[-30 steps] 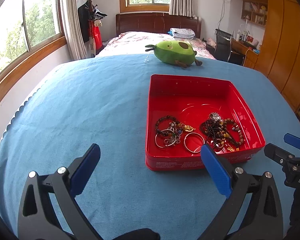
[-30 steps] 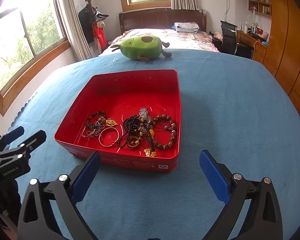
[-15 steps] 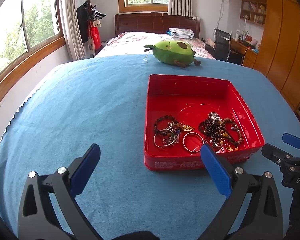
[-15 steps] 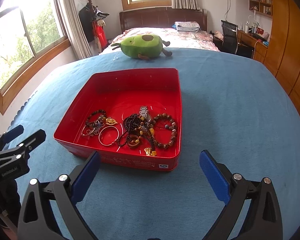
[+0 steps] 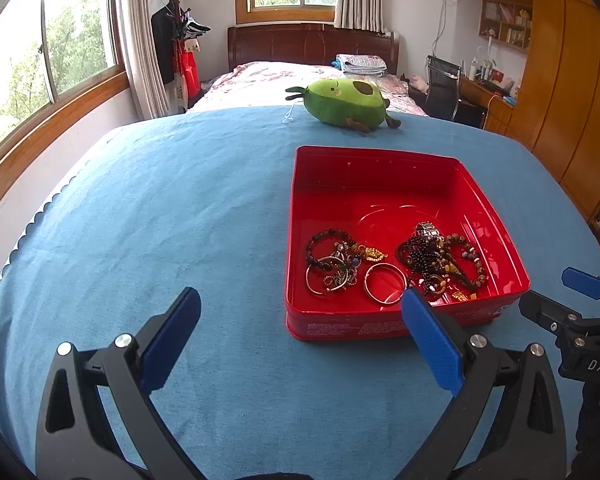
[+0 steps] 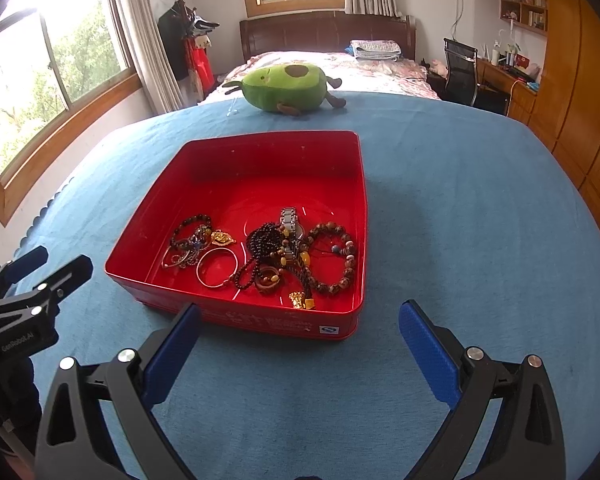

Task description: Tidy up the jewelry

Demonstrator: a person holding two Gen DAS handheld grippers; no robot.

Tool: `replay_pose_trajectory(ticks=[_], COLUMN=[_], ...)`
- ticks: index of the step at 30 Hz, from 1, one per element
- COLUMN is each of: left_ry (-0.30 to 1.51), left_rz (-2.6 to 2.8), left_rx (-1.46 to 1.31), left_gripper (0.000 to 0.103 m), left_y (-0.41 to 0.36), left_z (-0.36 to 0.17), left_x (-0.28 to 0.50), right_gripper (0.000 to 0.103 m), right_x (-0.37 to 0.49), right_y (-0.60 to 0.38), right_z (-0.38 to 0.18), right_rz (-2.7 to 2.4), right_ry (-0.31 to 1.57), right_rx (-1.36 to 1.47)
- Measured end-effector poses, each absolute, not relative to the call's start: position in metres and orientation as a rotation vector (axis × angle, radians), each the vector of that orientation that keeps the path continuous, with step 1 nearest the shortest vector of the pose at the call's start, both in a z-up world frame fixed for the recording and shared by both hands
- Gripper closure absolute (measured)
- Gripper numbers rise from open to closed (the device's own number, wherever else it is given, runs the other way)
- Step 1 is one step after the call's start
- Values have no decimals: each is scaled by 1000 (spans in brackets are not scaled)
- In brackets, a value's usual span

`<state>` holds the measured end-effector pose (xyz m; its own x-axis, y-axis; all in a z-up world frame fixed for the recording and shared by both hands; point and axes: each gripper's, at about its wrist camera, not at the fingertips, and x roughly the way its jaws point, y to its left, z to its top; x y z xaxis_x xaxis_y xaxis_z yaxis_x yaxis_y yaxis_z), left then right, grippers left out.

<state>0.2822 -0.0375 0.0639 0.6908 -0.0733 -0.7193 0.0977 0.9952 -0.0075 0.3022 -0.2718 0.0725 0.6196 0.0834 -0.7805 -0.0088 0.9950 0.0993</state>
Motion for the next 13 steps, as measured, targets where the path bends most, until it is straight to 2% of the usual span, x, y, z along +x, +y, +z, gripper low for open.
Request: replay_pose_trajectory(ticks=[13], left_ry=[813], left_rz=[-97], left_rx=[41], left_gripper=[3], left_y=[-39], left_z=[62], left_x=[283], right_gripper=[4], right_x=[303], right_y=[-271], right_z=[72], right_rz=[53], right_ry=[902], right_rx=[91])
